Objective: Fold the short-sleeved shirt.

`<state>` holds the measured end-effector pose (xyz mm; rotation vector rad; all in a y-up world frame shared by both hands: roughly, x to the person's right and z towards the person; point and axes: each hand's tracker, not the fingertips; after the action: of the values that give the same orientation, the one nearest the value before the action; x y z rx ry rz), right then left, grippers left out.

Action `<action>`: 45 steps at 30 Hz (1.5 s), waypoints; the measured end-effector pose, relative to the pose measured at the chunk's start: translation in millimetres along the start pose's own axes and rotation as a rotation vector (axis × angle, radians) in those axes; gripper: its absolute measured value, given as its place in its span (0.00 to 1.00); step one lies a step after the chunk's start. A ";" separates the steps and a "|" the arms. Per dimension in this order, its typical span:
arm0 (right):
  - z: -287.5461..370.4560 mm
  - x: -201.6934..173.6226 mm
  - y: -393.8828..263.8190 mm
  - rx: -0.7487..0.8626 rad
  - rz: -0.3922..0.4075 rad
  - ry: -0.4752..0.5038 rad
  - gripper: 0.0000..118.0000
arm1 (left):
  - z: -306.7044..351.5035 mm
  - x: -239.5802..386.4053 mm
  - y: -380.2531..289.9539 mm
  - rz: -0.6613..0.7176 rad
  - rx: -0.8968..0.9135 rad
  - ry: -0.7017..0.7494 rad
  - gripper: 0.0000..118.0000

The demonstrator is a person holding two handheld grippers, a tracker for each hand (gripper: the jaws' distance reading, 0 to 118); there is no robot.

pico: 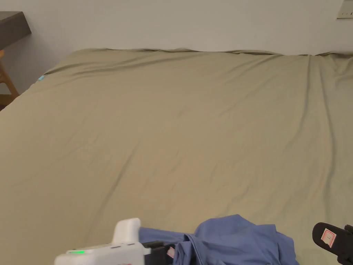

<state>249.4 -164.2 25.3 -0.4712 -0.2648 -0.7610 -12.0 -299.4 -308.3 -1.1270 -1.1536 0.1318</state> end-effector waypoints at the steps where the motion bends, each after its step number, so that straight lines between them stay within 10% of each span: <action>1: 0.8 -0.8 -0.1 -0.001 -0.002 0.002 0.02 | -12.0 10.5 -4.8 -0.050 0.004 0.025 0.00; 13: 2.0 -13.0 -2.0 -0.018 0.024 0.019 0.02 | -123.6 80.5 -34.1 -0.131 -0.171 0.071 0.00; 19: 4.8 -15.9 1.6 0.001 0.044 0.045 0.02 | -41.4 60.0 8.3 -0.055 -0.056 -0.109 0.00; 25: 1.8 -11.5 6.3 0.005 0.036 0.066 0.02 | 48.8 -23.5 38.2 -0.113 -0.067 0.115 0.02; 28: -3.4 -10.9 4.9 -0.007 0.015 0.067 0.02 | 47.6 -68.4 31.8 -0.068 -0.163 0.308 0.97; 29: -3.8 -11.7 4.5 -0.010 0.014 0.070 0.02 | 50.7 -78.2 24.0 -0.044 -0.181 0.323 1.00; 36: -10.2 -24.8 4.7 -0.037 0.059 0.040 0.02 | 16.9 -60.2 -2.1 -0.040 -0.107 0.330 0.90; 37: -11.7 -26.0 5.1 -0.042 0.061 0.038 0.02 | 14.0 -50.0 -4.2 -0.046 -0.080 0.331 0.66; 38: -12.8 -26.9 5.6 -0.047 0.064 0.034 0.02 | 9.8 -38.8 -6.0 -0.070 -0.071 0.348 0.18; 41: -15.7 -31.2 5.0 -0.054 0.080 -0.009 0.02 | -2.4 -18.5 -9.3 -0.122 -0.077 0.491 0.14; 45: -15.0 -31.0 5.1 -0.068 0.092 -0.012 0.02 | 24.6 -52.9 2.9 0.172 -0.012 0.234 0.13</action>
<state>232.3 -150.0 -1.5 -0.5488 -0.2272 -0.6790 -54.1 -314.2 -346.1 -1.2170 -0.8514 0.1222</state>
